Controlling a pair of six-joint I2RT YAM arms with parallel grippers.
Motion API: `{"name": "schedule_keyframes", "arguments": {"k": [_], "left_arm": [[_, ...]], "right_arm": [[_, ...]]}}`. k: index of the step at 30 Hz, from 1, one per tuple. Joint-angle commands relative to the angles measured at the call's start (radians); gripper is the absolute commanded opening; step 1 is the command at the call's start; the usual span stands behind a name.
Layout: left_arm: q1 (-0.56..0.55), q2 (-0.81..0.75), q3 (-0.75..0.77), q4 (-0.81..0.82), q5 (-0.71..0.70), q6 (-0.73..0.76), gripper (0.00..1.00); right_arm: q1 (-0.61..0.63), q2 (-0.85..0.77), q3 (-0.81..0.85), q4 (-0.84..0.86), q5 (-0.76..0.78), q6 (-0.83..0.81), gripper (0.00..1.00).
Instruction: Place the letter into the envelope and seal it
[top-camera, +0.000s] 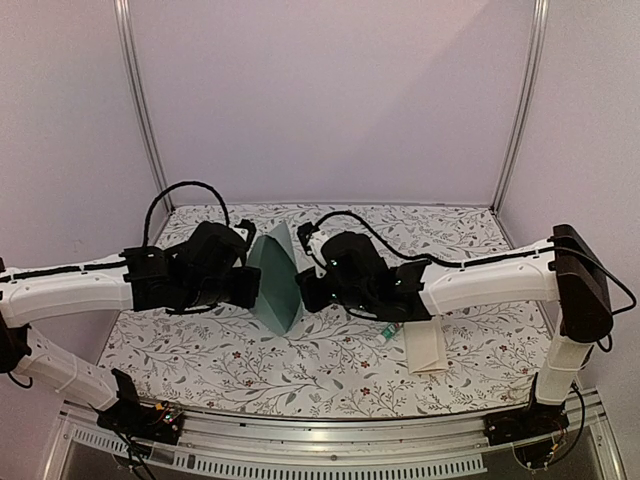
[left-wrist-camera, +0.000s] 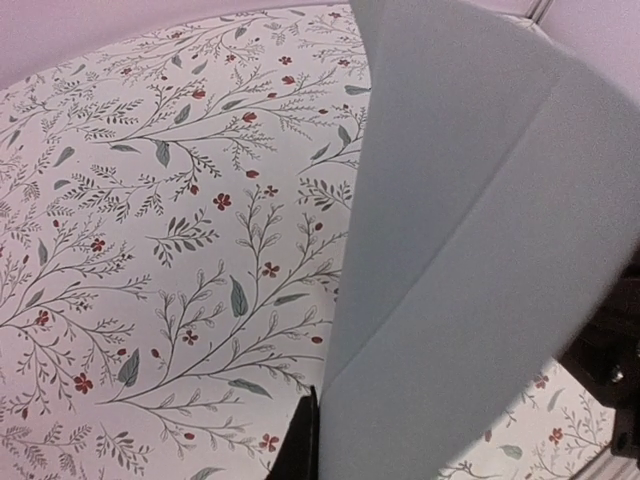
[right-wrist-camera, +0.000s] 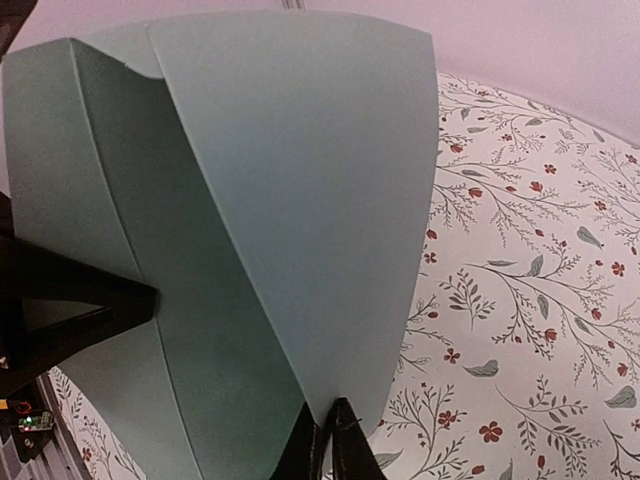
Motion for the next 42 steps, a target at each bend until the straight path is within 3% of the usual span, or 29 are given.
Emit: {"name": "schedule_keyframes", "arguments": {"k": [1, 9, 12, 18, 22, 27, 36, 42], "left_arm": [[-0.003, 0.004, 0.013, -0.019, -0.015, 0.016, 0.00], [-0.002, 0.059, 0.065, -0.036, -0.025, 0.001, 0.00], [-0.002, 0.076, 0.080, -0.037, -0.023, 0.003, 0.00], [-0.004, 0.109, 0.113, -0.033, -0.019, 0.013, 0.00], [-0.008, 0.154, 0.150, -0.033, -0.017, 0.017, 0.00], [-0.018, 0.191, 0.181, -0.033, -0.014, 0.022, 0.00], [-0.023, 0.205, 0.181, -0.019, -0.017, 0.028, 0.00], [-0.022, 0.208, 0.172, 0.007, -0.005, 0.040, 0.00]], "right_arm": [[-0.005, -0.070, -0.015, 0.001, -0.091, -0.028, 0.08], [-0.005, -0.187, -0.062, -0.066, -0.189, 0.017, 0.44], [-0.005, -0.277, -0.130, -0.158, -0.139, 0.067, 0.58], [-0.011, -0.463, -0.262, -0.476, 0.036, 0.279, 0.97], [-0.015, -0.497, -0.310, -0.678, 0.076, 0.412, 0.99], [-0.043, -0.544, -0.395, -0.781, 0.095, 0.537, 0.99], [-0.200, -0.679, -0.565, -0.720, -0.006, 0.566, 0.99], [-0.382, -0.749, -0.674, -0.538, -0.231, 0.469, 0.99]]}}
